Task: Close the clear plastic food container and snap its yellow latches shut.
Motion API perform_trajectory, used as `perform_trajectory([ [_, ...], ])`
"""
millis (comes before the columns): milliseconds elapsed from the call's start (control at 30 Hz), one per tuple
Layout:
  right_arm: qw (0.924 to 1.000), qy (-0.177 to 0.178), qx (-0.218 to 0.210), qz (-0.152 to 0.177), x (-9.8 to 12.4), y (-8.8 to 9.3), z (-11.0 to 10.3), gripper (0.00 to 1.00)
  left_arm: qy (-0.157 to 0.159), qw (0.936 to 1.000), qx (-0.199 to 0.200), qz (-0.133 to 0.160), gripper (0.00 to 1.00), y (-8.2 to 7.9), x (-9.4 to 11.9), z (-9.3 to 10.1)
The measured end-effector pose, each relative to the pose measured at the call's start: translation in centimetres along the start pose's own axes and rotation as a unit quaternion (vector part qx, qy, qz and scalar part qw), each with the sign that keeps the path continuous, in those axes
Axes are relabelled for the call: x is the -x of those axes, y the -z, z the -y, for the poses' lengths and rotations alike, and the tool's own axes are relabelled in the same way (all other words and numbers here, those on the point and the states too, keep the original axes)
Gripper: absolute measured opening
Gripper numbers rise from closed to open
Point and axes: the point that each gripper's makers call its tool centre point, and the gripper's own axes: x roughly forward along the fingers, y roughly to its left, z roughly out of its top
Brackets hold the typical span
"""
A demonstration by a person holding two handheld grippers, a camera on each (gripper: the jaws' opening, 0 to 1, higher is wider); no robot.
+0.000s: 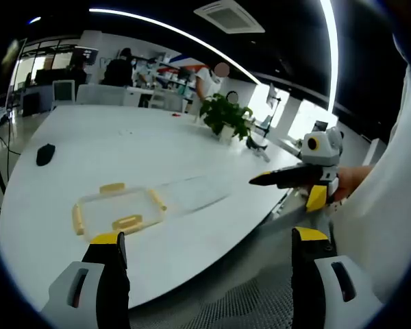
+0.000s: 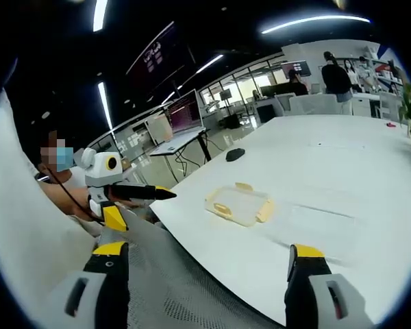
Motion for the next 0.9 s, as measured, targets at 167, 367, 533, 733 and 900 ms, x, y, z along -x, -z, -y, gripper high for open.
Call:
perform_trajectory([
  [167,1.0,0.003,0.001,0.003,0.03,-0.08,0.18,0.97,0.0,1.0,-0.001,0.0,0.99,0.0,-0.01,-0.06],
  [367,1.0,0.002,0.0,0.006,0.08,-0.17,0.15,0.96,0.0,1.0,0.0,0.001,0.99,-0.03,0.0,-0.08],
  [533,1.0,0.003,0.008,0.003,0.07,-0.05,0.1,0.95,0.001,1.0,-0.001,0.0,0.99,0.01,-0.02,-0.04],
  [733,1.0,0.001,0.004,0.006,0.09,-0.14,0.11,0.94,0.003,1.0,-0.001,0.0,0.99,0.04,-0.03,0.01],
  [900,1.0,0.003,0.004,0.005,0.13,-0.07,0.17,0.94,0.002,1.0,-0.001,0.001,0.99,0.02,-0.01,0.02],
])
